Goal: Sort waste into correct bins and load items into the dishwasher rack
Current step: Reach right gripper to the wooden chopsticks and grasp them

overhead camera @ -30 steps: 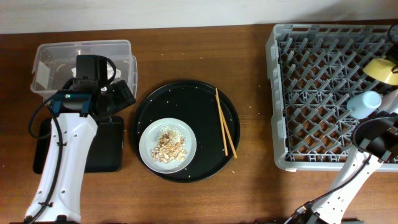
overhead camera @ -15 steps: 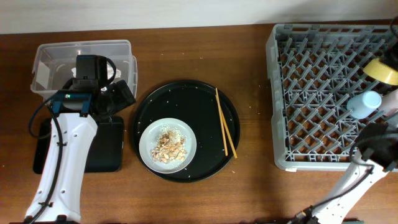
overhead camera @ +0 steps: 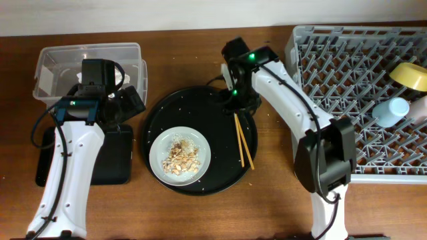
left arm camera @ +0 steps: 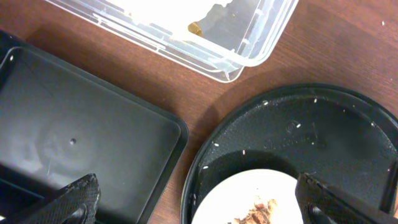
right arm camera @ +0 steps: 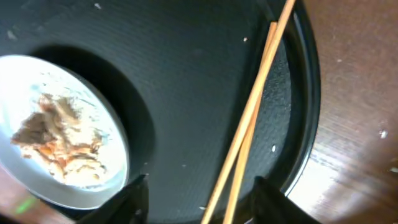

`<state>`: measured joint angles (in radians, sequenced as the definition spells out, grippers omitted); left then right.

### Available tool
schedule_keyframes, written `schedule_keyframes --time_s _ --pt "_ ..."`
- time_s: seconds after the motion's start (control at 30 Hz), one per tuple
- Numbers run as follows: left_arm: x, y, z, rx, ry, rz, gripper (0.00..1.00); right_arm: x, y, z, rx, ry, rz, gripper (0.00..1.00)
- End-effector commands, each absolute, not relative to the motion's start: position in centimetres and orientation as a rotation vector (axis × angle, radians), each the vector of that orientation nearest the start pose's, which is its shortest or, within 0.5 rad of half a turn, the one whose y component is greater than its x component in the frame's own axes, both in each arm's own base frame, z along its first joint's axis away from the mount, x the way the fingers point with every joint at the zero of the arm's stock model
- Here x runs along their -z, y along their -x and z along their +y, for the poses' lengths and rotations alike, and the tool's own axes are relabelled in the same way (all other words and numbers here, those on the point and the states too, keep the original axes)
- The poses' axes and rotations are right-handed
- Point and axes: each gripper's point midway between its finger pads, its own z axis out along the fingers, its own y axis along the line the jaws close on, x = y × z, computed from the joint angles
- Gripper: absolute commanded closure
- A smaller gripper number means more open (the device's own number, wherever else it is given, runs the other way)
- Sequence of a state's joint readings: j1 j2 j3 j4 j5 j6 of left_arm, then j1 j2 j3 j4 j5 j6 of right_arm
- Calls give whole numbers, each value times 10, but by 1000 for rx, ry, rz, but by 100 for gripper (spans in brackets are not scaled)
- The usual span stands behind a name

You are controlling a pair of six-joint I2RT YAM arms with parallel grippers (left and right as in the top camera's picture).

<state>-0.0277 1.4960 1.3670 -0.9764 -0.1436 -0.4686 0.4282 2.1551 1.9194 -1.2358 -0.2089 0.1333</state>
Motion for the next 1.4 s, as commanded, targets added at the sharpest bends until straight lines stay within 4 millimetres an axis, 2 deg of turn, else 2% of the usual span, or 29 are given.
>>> schedule_keyframes --time_s 0.0,0.1,0.2,0.37,0.43,0.8,0.9,0.97,1.1,1.17,1.2,1.3,1.33,1.37 --pt "-193 -363 15 -25 636 2560 1 -79 -392 216 -352 456 3017 53" --pt "-193 -363 15 -25 636 2560 1 -56 -395 217 -362 371 3012 66" --pt "-193 -363 15 -25 635 2560 1 -46 -401 209 -286 357 2990 64" --pt "-193 -363 15 -25 636 2560 1 -39 -412 211 -280 354 2950 64" --pt "-193 -363 15 -25 636 2560 1 -35 -416 201 -184 342 2945 63" --pt "-193 -363 15 -25 636 2560 1 -32 -417 200 -179 303 2949 64" --pt "-193 -363 15 -25 636 2560 1 -16 -412 198 -176 303 2956 64" --pt "-193 -363 15 -25 636 2560 1 -15 -413 198 -178 303 2951 64" --pt "-193 -363 15 -25 636 2560 0 -15 -414 198 -179 303 2947 82" --pt "-193 -363 15 -25 636 2560 1 -15 -414 199 -181 297 2947 86" --pt "-193 -363 15 -25 636 2560 1 -16 -414 199 -187 276 2949 91" --pt "-193 -363 15 -25 636 2560 1 -19 -415 205 -236 281 2945 96" --pt "-193 -363 15 -25 636 2560 0 -24 -416 209 -264 284 2938 96" --pt "-193 -363 15 -25 636 2560 1 -37 -421 217 -318 290 2917 96"
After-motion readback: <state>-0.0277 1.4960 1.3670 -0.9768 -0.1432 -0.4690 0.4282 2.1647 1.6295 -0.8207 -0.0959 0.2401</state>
